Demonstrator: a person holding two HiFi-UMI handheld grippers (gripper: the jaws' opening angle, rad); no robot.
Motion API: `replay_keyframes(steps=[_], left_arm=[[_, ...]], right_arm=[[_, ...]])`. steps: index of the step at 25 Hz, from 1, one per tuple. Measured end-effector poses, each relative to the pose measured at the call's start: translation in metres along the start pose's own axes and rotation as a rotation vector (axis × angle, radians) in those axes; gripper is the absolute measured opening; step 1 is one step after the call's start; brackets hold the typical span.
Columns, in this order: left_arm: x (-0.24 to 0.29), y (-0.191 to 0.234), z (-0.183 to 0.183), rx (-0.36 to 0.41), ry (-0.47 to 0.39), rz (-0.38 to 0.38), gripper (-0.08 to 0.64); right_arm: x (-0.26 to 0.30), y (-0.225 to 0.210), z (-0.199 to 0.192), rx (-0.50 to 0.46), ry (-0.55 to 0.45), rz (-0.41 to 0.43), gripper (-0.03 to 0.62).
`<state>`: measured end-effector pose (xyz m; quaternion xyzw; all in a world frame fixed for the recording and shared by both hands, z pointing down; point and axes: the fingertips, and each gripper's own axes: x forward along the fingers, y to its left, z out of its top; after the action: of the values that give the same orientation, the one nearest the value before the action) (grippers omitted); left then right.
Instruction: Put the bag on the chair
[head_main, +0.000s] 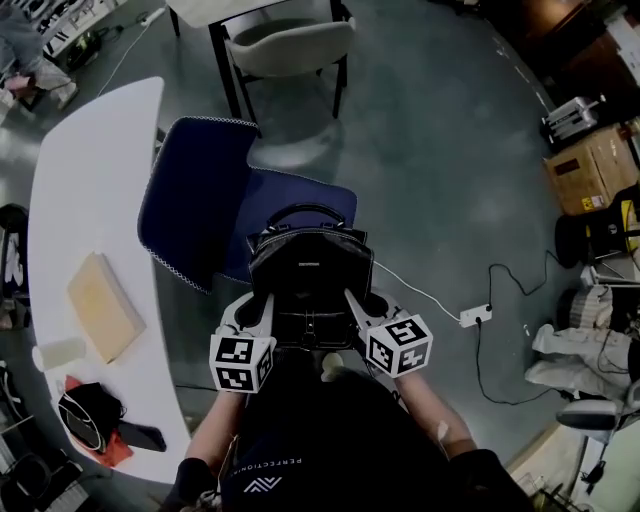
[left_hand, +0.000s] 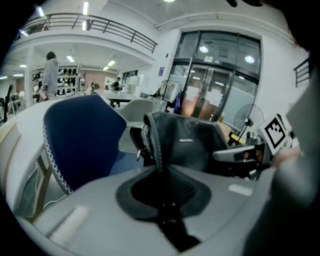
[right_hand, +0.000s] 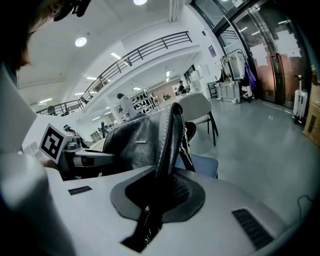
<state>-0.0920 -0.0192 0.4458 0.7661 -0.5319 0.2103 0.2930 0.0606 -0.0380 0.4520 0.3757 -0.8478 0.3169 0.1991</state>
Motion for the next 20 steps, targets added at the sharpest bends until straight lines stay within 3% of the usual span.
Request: replay_keyframes(steps=[20], left_arm=[[0.093, 0.082, -0.006, -0.039, 0.122, 0.008, 0.037]], right_arm=[[0.119, -0.041, -0.002, 0.081, 0.097, -0.049, 0.023]])
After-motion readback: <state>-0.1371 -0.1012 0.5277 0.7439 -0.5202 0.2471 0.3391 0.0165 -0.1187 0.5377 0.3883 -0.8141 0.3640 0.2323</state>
